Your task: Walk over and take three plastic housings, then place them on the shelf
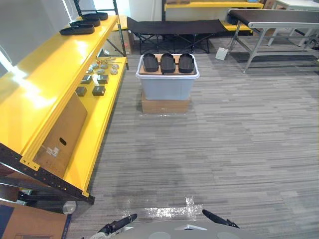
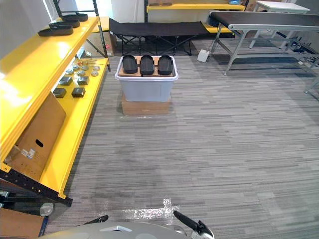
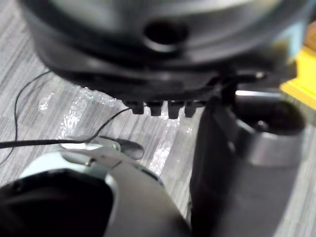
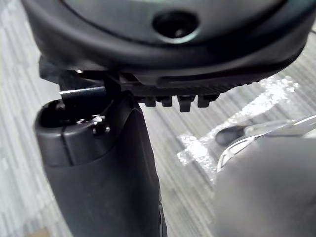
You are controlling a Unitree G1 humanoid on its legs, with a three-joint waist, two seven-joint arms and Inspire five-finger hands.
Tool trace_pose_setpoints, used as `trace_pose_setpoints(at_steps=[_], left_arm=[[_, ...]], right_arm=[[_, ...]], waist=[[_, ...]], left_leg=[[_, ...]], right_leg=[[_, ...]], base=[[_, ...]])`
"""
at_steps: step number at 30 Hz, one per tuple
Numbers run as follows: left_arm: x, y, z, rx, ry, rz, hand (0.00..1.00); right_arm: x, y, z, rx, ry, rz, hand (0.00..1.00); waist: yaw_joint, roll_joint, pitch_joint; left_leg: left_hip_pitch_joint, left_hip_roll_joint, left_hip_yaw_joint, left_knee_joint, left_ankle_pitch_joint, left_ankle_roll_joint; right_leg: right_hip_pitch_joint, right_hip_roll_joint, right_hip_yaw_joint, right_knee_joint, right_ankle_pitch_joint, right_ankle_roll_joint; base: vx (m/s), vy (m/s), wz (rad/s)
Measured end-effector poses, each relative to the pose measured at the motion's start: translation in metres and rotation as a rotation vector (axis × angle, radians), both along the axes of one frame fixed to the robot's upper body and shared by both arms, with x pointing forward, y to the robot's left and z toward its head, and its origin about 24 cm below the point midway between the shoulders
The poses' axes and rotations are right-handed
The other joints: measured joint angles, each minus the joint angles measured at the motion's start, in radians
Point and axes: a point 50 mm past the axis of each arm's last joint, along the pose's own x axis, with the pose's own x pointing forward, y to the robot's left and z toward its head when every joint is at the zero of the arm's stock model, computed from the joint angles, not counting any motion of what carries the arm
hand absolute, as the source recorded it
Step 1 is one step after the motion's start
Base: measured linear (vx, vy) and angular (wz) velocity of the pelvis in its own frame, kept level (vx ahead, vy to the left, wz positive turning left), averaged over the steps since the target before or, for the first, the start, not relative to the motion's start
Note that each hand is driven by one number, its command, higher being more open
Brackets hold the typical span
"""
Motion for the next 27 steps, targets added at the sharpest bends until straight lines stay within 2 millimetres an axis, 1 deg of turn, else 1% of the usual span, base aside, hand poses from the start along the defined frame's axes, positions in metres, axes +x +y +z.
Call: trace_pose_setpoints(at_steps=[1,2,3,5,7,9,12,17,21,24,26,27], left_arm=[[0.005,0.001,0.002,0.005,-0.025,-0.006,1.00],[0.007,0.002,0.002,0.009,-0.037,-0.010,1.00],[0.012,0.003,0.004,0.015,-0.063,-0.018,1.00],[0.016,0.003,0.006,0.010,-0.093,-0.018,1.00],[0.024,0.001,0.008,0.004,-0.132,-0.019,1.00],[0.029,-0.002,0.009,-0.017,-0.160,0.019,1.00],[0.034,-0.006,0.011,-0.038,-0.187,0.040,1.00],[0.036,-0.009,0.011,-0.040,-0.207,0.047,1.00],[0.034,-0.009,0.011,-0.036,-0.212,0.050,1.00],[0.032,-0.010,0.010,-0.042,-0.216,0.062,1.00],[0.030,-0.011,0.010,-0.064,-0.217,0.083,1.00],[0.033,-0.010,0.011,-0.070,-0.236,0.077,1.00]], right_arm=[[0.013,0.003,0.004,-0.013,-0.062,0.018,1.00],[0.019,0.004,0.006,-0.019,-0.093,0.028,1.00],[0.031,0.007,0.011,-0.016,-0.157,0.031,1.00],[0.051,0.011,0.019,0.007,-0.258,0.019,1.00],[0.064,0.014,0.023,0.021,-0.305,0.042,1.00],[0.069,0.018,0.025,0.034,-0.325,0.054,1.00],[0.069,0.020,0.025,0.048,-0.344,0.053,1.00],[0.053,0.018,0.020,0.052,-0.305,0.029,1.00],[0.038,0.018,0.015,0.096,-0.282,-0.050,1.00],[0.034,0.018,0.013,0.113,-0.263,-0.077,1.00],[0.033,0.018,0.012,0.119,-0.254,-0.092,1.00],[0.032,0.018,0.012,0.127,-0.257,-0.121,1.00]], waist=[[0.000,-0.008,0.005],[0.000,-0.012,0.008],[0.002,-0.019,0.011],[0.003,-0.026,0.014],[0.003,-0.027,0.015],[0.003,-0.026,0.015],[0.002,-0.026,0.015],[0.001,-0.023,0.017],[0.001,-0.022,0.018],[0.001,-0.017,0.020],[-0.001,-0.023,0.023],[-0.001,-0.030,0.027]], left_leg=[[-0.001,0.000,0.001,-0.006,0.004,0.001],[0.000,0.000,0.002,-0.009,0.005,0.001],[0.000,0.000,0.003,-0.008,0.005,0.001],[0.001,-0.001,0.009,-0.008,0.005,0.001],[0.000,-0.001,0.018,-0.008,0.005,0.001],[0.000,-0.001,0.022,-0.008,0.005,0.000],[0.000,-0.001,0.023,-0.008,0.004,-0.001],[0.007,0.000,0.032,-0.008,0.002,-0.003],[0.013,-0.001,0.033,-0.009,0.003,-0.003],[0.011,-0.001,0.051,-0.010,0.003,0.000],[0.000,-0.004,0.062,-0.005,-0.007,0.016],[-0.030,-0.010,0.068,0.029,-0.032,0.031]], right_leg=[[-0.005,0.001,0.001,0.000,0.000,0.000],[-0.006,0.001,0.002,0.000,0.001,0.001],[-0.006,0.001,0.005,-0.001,0.001,0.001],[-0.007,0.001,0.014,-0.002,0.002,0.003],[-0.013,0.001,0.024,-0.003,0.006,0.008],[-0.015,0.001,0.027,-0.003,0.006,0.009],[-0.015,0.001,0.028,-0.002,0.006,0.009],[-0.013,0.001,0.036,0.001,0.006,0.009],[-0.008,0.001,0.038,0.002,0.006,0.009],[-0.026,0.000,0.057,0.016,0.006,0.009],[-0.069,-0.010,0.070,0.080,-0.024,0.009],[-0.134,-0.038,0.080,0.187,-0.067,0.036]], base=[[0.00,0.000,0.00],[0.00,0.000,0.00],[-0.01,0.003,-0.03],[-0.01,0.009,-0.08],[-0.02,0.015,-0.12],[-0.02,0.007,-0.06],[0.00,0.000,0.00],[-0.03,0.001,-0.05],[-0.05,0.002,-0.02],[-0.05,0.013,-0.17],[-0.03,0.038,-0.18],[-0.03,0.061,-0.22]])
